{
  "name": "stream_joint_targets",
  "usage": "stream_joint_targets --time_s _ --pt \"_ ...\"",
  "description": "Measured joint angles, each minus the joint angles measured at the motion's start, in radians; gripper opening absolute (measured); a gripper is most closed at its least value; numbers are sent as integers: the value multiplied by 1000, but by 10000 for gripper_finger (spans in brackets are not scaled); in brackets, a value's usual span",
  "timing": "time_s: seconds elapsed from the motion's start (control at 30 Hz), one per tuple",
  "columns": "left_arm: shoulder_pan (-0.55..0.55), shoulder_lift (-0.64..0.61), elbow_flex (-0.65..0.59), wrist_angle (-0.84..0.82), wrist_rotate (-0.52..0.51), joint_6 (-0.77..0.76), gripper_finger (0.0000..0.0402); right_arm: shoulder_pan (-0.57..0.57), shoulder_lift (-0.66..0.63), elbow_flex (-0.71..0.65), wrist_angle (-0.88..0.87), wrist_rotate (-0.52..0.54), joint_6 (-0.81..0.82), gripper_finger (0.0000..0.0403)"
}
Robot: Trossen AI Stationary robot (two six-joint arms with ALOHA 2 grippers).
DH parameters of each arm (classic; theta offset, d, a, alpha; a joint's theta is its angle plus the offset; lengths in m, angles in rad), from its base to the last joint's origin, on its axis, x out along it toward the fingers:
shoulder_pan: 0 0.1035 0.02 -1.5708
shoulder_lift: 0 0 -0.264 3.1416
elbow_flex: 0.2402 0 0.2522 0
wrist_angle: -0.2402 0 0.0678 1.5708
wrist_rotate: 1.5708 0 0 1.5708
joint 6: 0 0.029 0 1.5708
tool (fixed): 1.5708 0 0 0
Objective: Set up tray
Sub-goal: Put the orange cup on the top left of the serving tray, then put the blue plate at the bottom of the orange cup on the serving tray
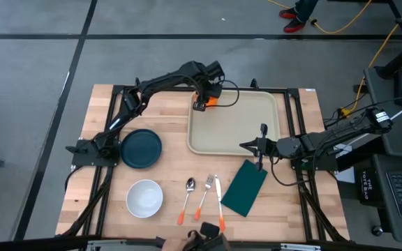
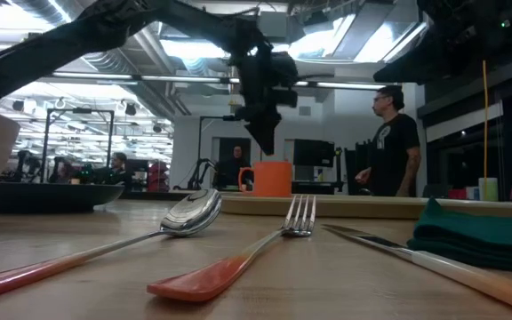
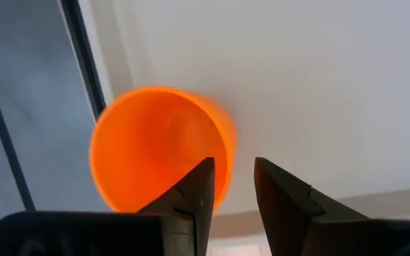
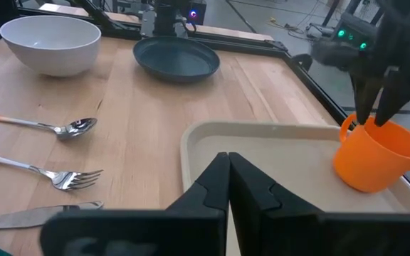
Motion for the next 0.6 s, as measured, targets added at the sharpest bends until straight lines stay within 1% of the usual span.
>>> stream_joint_targets --time_s 0.13,0.3,0.37,0.43,0.5,0.57,0.6 --pt "-18 -36 0 -3 -14 -23 96 0 0 0 0 0 0 12" --pt "-50 -108 0 -4 -83 -23 95 0 0 0 0 0 0 12" --pt "-60 -138 0 -22 -88 -25 95 0 0 0 -1 0 0 12" --pt "-69 -167 0 -42 -49 -73 92 0 0 0 -5 0 3 12" --pt "-77 -189 0 -55 33 -122 75 0 0 0 -15 -4 4 12" --pt "-84 -209 -12 -40 104 -130 42 0 0 0 -31 -7 3 12" --pt "-89 -217 -18 -32 116 -138 23 0 0 0 -38 -7 6 12"
